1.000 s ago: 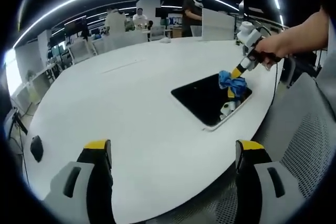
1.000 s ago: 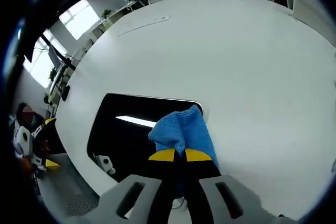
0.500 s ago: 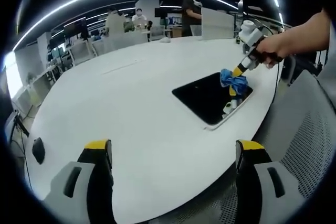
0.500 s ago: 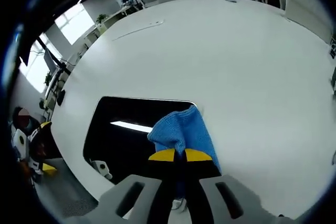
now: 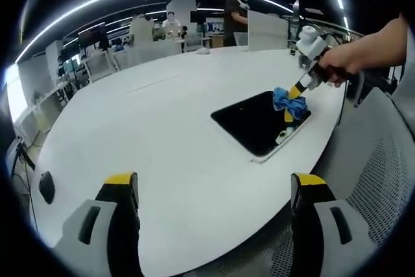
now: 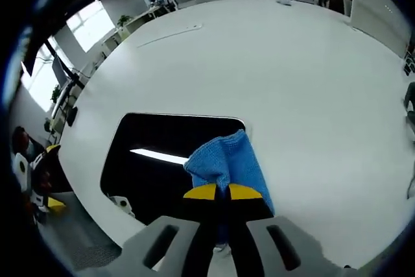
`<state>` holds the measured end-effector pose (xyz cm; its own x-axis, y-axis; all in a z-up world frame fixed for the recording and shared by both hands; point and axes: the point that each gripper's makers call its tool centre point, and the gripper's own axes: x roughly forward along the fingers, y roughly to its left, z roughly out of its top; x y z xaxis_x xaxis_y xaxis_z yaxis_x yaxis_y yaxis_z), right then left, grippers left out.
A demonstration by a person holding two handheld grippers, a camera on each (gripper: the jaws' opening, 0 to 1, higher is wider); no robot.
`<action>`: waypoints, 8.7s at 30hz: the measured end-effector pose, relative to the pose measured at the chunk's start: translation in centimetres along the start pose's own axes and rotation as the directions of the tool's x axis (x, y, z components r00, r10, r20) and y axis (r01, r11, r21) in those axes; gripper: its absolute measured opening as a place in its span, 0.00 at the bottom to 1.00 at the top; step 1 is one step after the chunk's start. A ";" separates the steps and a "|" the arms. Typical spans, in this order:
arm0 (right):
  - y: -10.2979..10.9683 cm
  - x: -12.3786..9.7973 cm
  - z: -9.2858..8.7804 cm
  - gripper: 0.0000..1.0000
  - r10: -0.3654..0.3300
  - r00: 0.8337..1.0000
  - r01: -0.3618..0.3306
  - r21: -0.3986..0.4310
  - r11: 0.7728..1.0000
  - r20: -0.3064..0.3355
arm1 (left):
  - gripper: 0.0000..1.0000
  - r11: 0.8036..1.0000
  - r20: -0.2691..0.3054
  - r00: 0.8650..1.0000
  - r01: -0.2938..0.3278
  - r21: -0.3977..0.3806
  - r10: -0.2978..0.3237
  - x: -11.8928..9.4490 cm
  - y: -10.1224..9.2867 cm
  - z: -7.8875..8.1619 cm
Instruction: Wipe the mirror surface with the cleaning cloth until all visible marks leave the cleaned area.
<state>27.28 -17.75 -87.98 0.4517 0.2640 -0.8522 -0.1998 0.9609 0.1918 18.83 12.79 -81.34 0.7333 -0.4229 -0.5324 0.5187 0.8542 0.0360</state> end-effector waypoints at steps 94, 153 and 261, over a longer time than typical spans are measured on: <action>9.3 0.1 -3.2 0.00 0.059 0.994 -0.060 -0.008 0.998 -0.095 | 0.95 1.000 -0.021 1.000 -0.021 0.010 0.021 -0.1 0.6 -0.6; 17.4 3.0 -1.8 0.00 0.132 0.989 -0.140 -0.114 0.984 -0.072 | 0.92 0.999 -0.008 0.999 -0.035 0.009 0.035 -0.1 1.2 -0.5; 14.2 7.1 7.3 0.00 0.150 0.988 -0.152 -0.119 0.981 -0.024 | 0.98 0.999 -0.019 0.999 -0.048 0.005 0.048 0.0 1.7 -0.9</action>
<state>33.99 -1.66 -87.73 0.3959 0.4029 -0.8252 -0.3683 0.8928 0.2592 19.33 14.51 -82.02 0.7493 -0.3753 -0.5456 0.4846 0.8723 0.0655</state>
